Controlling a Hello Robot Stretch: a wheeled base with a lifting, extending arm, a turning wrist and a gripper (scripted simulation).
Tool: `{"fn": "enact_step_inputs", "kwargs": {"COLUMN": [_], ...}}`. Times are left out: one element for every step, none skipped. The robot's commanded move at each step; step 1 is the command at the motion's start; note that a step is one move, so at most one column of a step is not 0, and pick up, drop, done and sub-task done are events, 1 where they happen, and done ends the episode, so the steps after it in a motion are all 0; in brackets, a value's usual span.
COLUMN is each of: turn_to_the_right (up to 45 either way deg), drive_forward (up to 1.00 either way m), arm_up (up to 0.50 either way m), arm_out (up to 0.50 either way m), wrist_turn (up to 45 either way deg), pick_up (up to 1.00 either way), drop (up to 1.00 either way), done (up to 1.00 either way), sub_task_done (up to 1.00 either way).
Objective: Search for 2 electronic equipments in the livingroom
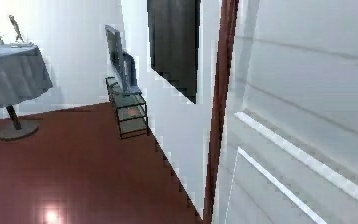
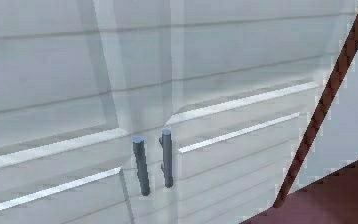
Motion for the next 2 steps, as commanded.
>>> {"fn": "enact_step_inputs", "kwargs": {"turn_to_the_right": [-12.0, 0.0], "drive_forward": [0.00, 1.00], "arm_up": [0.00, 0.00], "arm_out": [0.00, 0.00], "wrist_turn": [0.0, 0.0], "pick_up": [0.00, 0.00], "drop": [0.00, 0.00], "done": [0.00, 0.00], "sub_task_done": [0.00, 0.00]}}
